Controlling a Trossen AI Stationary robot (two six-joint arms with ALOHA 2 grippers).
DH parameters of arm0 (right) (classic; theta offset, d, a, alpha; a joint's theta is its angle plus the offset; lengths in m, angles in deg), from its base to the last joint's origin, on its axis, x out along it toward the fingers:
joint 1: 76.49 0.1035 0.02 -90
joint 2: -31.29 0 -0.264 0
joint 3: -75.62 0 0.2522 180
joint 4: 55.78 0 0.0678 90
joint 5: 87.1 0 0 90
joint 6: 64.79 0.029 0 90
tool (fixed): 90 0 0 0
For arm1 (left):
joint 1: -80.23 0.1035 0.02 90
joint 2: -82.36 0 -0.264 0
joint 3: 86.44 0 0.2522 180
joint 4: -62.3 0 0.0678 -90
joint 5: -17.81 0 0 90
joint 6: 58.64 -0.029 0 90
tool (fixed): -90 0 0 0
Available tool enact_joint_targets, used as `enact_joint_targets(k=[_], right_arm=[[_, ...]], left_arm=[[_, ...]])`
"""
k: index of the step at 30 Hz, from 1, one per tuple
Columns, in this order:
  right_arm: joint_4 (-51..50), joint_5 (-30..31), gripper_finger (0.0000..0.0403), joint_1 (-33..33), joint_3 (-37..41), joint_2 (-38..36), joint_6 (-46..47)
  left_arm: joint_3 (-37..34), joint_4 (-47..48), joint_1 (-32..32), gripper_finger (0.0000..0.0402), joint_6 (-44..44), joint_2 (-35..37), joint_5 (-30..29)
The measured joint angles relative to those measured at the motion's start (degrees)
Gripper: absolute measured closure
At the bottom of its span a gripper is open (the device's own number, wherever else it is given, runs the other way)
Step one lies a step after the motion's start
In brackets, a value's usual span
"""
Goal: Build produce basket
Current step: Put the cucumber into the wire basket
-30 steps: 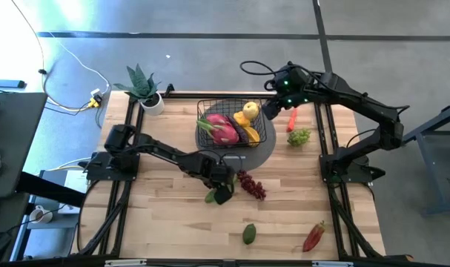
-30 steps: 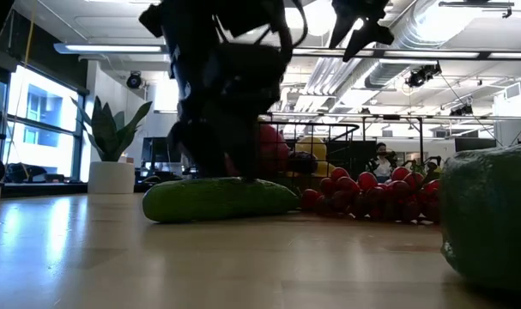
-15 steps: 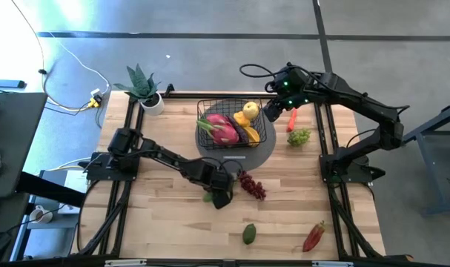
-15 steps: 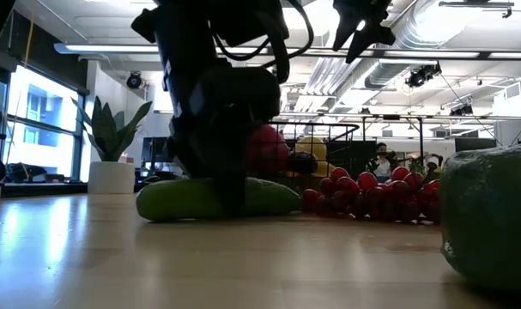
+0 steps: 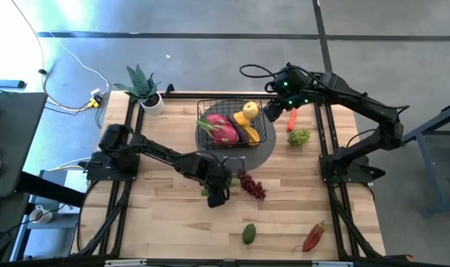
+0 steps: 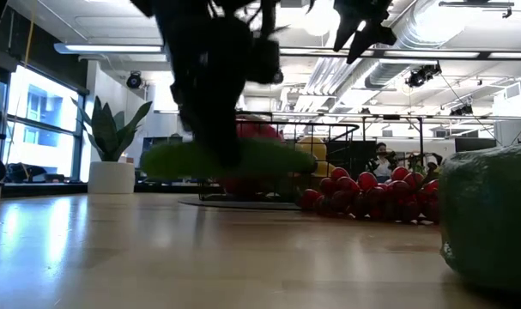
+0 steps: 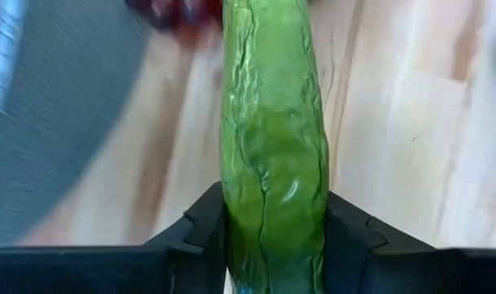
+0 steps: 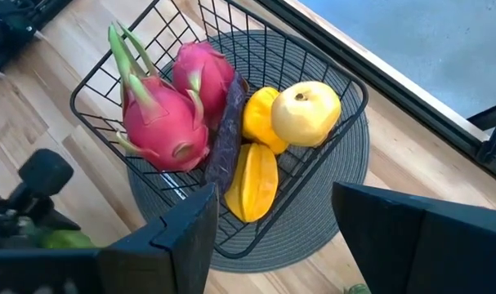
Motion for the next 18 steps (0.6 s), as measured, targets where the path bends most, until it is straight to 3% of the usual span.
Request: enact_joint_targets(k=[18], right_arm=[[-0.5, 3.0, 0.0183, 0.1, 0.2, 0.0, 8.5]], left_arm=[[0.1, 2.8, 13.8, 0.0277, -28.2, 17.7, -5.3]])
